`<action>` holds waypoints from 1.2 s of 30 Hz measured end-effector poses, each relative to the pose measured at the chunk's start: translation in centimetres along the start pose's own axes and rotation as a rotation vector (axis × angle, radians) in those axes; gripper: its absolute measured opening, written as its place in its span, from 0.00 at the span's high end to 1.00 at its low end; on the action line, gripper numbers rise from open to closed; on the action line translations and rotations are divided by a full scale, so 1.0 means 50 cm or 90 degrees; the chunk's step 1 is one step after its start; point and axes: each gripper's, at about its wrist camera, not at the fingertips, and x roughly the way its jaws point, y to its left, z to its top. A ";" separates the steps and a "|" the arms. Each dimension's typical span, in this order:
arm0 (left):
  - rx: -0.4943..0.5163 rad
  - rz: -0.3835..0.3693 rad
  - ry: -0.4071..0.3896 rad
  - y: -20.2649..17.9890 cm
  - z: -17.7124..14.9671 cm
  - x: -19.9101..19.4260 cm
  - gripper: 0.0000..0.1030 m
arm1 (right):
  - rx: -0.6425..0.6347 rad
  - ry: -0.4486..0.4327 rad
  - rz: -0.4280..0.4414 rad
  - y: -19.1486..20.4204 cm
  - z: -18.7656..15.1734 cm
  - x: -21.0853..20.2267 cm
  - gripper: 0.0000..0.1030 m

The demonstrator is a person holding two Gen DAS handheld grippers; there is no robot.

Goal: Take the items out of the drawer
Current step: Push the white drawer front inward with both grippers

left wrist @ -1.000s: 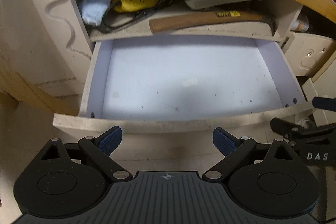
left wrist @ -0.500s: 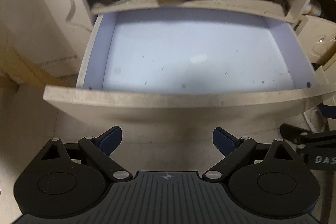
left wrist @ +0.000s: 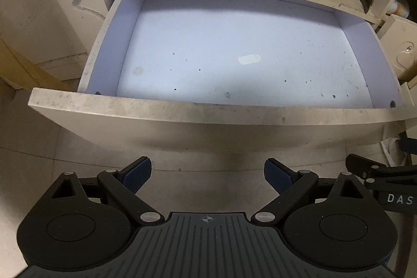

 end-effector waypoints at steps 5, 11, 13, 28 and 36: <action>-0.005 0.002 -0.002 0.000 0.012 0.010 0.07 | 0.022 -0.002 0.002 -0.012 0.012 0.010 0.00; -0.012 -0.004 -0.002 0.003 0.034 0.019 0.07 | 0.043 -0.014 -0.007 -0.023 0.025 0.022 0.00; -0.016 -0.011 0.004 0.005 0.036 0.024 0.06 | 0.054 -0.015 -0.004 -0.029 0.027 0.024 0.00; -0.021 -0.017 -0.015 0.007 0.062 0.034 0.06 | 0.046 -0.051 -0.014 -0.029 0.053 0.029 0.00; -0.027 -0.021 -0.025 0.010 0.094 0.046 0.05 | 0.041 -0.077 -0.021 -0.032 0.081 0.041 0.00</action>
